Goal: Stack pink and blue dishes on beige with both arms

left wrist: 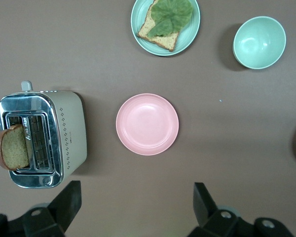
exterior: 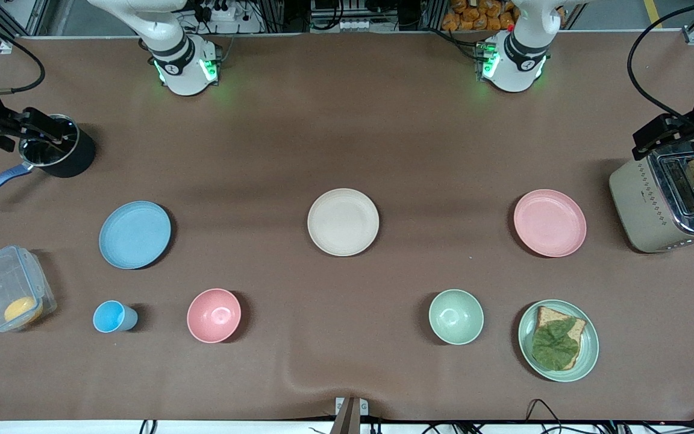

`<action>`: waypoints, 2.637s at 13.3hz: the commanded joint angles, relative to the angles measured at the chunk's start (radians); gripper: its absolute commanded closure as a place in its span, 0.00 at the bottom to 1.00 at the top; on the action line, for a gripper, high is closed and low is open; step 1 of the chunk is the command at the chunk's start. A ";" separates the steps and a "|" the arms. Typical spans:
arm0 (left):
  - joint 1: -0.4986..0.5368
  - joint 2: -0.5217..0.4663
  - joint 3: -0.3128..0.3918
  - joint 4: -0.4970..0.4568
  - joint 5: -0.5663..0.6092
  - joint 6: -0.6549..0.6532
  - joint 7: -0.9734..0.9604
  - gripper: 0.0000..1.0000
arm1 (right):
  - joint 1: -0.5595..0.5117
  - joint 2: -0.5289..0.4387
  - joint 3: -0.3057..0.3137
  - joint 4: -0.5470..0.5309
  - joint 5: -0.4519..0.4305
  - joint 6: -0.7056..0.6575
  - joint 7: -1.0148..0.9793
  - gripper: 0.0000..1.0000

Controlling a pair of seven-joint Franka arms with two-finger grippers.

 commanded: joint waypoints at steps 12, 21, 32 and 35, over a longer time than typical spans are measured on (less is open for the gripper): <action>0.123 0.017 0.022 -0.393 -0.028 0.359 0.185 0.00 | -0.013 -0.031 0.002 -0.036 0.022 0.006 -0.017 0.00; 0.251 0.266 0.025 -0.678 -0.026 0.891 0.187 0.00 | -0.013 -0.030 0.002 -0.037 0.022 0.008 -0.017 0.00; 0.286 0.373 0.025 -0.738 -0.012 1.075 0.188 0.58 | -0.013 -0.030 0.002 -0.049 0.022 0.012 -0.017 0.00; 0.285 0.371 0.022 -0.736 -0.012 1.075 0.188 1.00 | -0.043 -0.028 0.002 -0.110 0.022 0.058 -0.017 0.00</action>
